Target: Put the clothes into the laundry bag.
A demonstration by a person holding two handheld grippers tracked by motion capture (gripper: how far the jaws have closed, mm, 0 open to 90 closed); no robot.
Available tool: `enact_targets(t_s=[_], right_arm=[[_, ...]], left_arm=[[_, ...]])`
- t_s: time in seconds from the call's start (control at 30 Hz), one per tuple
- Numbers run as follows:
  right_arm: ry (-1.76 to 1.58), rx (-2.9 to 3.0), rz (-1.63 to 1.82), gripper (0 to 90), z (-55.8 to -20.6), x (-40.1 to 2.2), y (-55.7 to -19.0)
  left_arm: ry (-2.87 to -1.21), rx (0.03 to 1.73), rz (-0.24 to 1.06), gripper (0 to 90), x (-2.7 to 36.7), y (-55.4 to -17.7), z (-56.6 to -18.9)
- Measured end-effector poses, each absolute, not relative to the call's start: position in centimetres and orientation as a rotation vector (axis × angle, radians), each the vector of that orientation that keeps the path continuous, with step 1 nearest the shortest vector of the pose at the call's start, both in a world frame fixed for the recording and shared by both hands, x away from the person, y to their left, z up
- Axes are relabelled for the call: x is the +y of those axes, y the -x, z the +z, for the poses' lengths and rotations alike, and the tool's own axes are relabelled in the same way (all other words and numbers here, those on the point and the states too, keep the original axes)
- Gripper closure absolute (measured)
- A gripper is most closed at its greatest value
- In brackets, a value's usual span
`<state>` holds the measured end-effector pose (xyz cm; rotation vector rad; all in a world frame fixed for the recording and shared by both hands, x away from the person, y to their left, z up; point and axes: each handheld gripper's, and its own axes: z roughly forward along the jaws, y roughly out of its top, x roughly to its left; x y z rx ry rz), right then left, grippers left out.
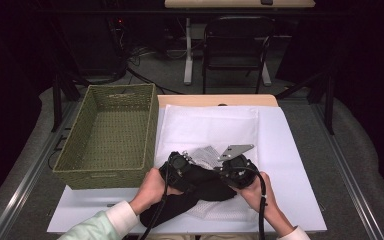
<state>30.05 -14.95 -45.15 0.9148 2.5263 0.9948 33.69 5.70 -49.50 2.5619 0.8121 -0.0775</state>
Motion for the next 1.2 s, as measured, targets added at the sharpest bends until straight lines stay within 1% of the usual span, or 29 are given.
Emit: enact_targets(t_s=[0.03,0.13,0.23,0.27,0.37,0.5,0.57,0.63,0.67,0.7,0.73,0.8,0.83,0.87,0.9,0.97,1.03,1.2], right_arm=[[-0.925,2.529,0.989,88.5,-45.3,-15.1,-30.2],[-0.931,2.525,0.99,88.5,-45.3,-15.4,-30.2],[-0.932,2.522,0.987,88.5,-45.3,-15.4,-30.3],[-0.932,2.522,0.987,88.5,-45.3,-15.4,-30.3],[-0.935,2.527,0.983,88.5,-45.3,-15.5,-30.3],[-0.947,2.532,0.977,88.4,-45.4,-15.4,-30.4],[-0.945,2.535,0.975,88.4,-45.5,-15.4,-30.4],[-0.944,2.541,0.971,88.4,-45.6,-15.3,-30.5],[-0.946,2.543,0.967,88.4,-45.7,-15.3,-30.5],[-0.946,2.543,0.967,88.4,-45.7,-15.3,-30.5],[-0.945,2.543,0.966,88.4,-45.7,-15.2,-30.5],[-0.936,2.545,0.967,88.4,-45.6,-15.2,-30.5],[-0.937,2.545,0.968,88.4,-45.6,-15.1,-30.4],[-0.937,2.545,0.968,88.4,-45.6,-15.1,-30.4],[-0.939,2.545,0.97,88.4,-45.6,-15.2,-30.4],[-0.94,2.541,0.977,88.4,-45.5,-15.2,-30.5],[-0.937,2.535,0.998,88.4,-45.1,-15.2,-30.3],[-0.932,2.523,1.02,88.5,-44.6,-15.0,-30.1]], left_arm=[[-2.568,0.8,-0.072,42.3,6.0,-33.5,-49.2],[-2.579,0.774,-0.058,33.3,6.8,-33.1,-48.5],[-2.588,0.756,-0.048,27.1,7.2,-32.6,-48.1],[-2.596,0.745,-0.053,27.1,7.5,-32.3,-47.9],[-2.614,0.73,-0.059,21.7,8.2,-31.4,-48.3],[-2.634,0.724,-0.055,21.8,8.6,-30.8,-49.6],[-2.625,0.738,-0.052,24.2,8.7,-30.7,-49.9],[-2.592,0.73,-0.027,24.7,8.7,-30.7,-50.5],[-2.568,0.738,-0.029,28.6,8.7,-31.0,-51.0],[-2.568,0.738,-0.029,34.2,8.7,-31.0,-51.0],[-2.548,0.736,-0.043,34.2,8.6,-31.1,-51.1],[-2.55,0.737,-0.039,43.7,8.4,-31.1,-51.2],[-2.554,0.734,-0.029,56.0,8.4,-31.1,-51.2],[-2.561,0.735,-0.026,56.0,8.3,-31.1,-51.2],[-2.565,0.728,-0.02,59.4,8.3,-31.0,-51.1],[-2.566,0.728,-0.012,63.5,8.3,-31.0,-50.9],[-2.546,0.748,-0.005,64.8,8.2,-30.9,-50.6],[-2.513,0.783,-0.006,65.0,7.4,-31.3,-49.3]])
